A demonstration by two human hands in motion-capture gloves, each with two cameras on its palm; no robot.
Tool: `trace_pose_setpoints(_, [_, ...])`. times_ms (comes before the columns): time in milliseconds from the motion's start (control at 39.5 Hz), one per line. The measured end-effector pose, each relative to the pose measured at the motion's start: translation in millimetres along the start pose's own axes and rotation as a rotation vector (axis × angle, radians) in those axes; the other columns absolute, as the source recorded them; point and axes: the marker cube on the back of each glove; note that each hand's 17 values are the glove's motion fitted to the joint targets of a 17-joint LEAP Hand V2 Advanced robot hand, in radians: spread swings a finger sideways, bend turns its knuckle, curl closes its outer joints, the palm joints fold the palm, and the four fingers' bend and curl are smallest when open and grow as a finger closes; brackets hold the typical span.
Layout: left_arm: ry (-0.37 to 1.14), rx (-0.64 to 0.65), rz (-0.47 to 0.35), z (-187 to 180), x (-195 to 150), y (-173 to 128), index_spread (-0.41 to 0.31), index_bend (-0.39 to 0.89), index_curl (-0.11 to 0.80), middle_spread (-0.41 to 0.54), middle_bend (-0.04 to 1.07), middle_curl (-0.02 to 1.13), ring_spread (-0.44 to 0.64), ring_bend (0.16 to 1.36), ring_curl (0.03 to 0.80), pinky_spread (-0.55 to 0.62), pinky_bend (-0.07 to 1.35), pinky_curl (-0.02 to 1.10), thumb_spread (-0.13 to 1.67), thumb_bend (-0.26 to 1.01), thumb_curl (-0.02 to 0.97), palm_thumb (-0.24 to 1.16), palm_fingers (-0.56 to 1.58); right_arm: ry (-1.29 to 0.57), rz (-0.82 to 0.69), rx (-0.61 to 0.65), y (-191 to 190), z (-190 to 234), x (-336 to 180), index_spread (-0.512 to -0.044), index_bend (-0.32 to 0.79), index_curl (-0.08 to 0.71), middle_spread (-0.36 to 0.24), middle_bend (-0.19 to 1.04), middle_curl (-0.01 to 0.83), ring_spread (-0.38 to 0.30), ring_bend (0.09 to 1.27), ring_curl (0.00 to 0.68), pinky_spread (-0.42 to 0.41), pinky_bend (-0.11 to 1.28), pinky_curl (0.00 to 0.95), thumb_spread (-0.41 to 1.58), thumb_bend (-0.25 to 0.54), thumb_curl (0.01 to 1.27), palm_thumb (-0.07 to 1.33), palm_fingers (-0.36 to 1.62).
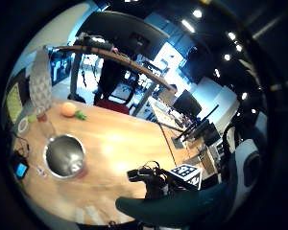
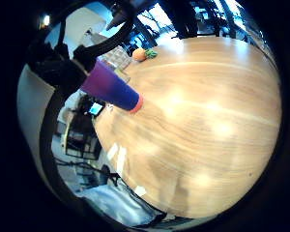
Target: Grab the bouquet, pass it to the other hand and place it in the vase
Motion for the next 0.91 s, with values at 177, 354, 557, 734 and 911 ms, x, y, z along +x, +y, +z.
trace_pose_setpoints(177, [-0.036, 0.124, 0.048, -44, 7, -39, -0.329, 0.33, 0.496, -0.364, 0.69, 0.55, -0.4, 0.78, 0.461, -0.44, 0.6, 0.44, 0.57, -0.03, 0.61, 0.8, 1.4, 0.041, -0.05, 0.052, 10, -18, -39, -0.217, 0.1, 0.397, -0.06, 0.49, 0.476, -0.149, 0.63, 0.398, 0.037, 0.5, 0.38, 0.93, -0.048, 0.55, 0.64, 0.89])
trace_pose_setpoints(354, [-0.049, 0.225, 0.062, -80, 1, -65, -0.329, 0.32, 0.515, -0.369, 0.71, 0.55, -0.4, 0.77, 0.462, -0.44, 0.6, 0.44, 0.55, -0.03, 0.635, 0.8, 1.4, 0.031, -0.085, 0.051, 12, -31, -35, -0.22, 0.1, 0.358, -0.058, 0.44, 0.457, -0.15, 0.59, 0.386, 0.09, 0.45, 0.356, 0.98, -0.03, 0.51, 0.62, 0.91])
trace_pose_setpoints(557, [-0.039, 0.326, 0.005, -101, -42, -80, -0.327, 0.31, 0.531, -0.363, 0.71, 0.55, -0.39, 0.78, 0.464, -0.44, 0.6, 0.44, 0.52, -0.03, 0.665, 0.8, 1.39, -0.024, 0.019, 0.068, 18, -44, -29, -0.213, 0.13, 0.34, -0.057, 0.42, 0.449, -0.149, 0.54, 0.376, 0.122, 0.38, 0.335, 1.04, -0.034, 0.47, 0.6, 0.97])
trace_pose_setpoints(734, [-0.038, 0.34, -0.045, -96, -102, -71, -0.326, 0.31, 0.545, -0.36, 0.69, 0.55, -0.39, 0.77, 0.462, -0.44, 0.6, 0.43, 0.49, -0.04, 0.685, 0.8, 1.38, 0.101, 0.068, 0.1, 19, -49, -14, -0.207, 0.12, 0.328, -0.056, 0.39, 0.442, -0.155, 0.51, 0.376, 0.132, 0.34, 0.328, 1.07, -0.027, 0.45, 0.58, 1.01])
trace_pose_setpoints(911, [-0.019, 0.089, -0.094, -78, -168, -25, -0.219, 0.01, 0.467, -0.302, 0.47, 0.48, -0.35, 0.73, 0.44, -0.4, 0.66, 0.44, 0.67, -0.19, 0.572, 0.42, 0.81, 0.02, -0.029, 0.066, 21, -45, -1, -0.206, 0.11, 0.316, -0.056, 0.37, 0.442, -0.157, 0.49, 0.377, 0.136, 0.3, 0.325, 1.09, -0.022, 0.43, 0.58, 1.02])
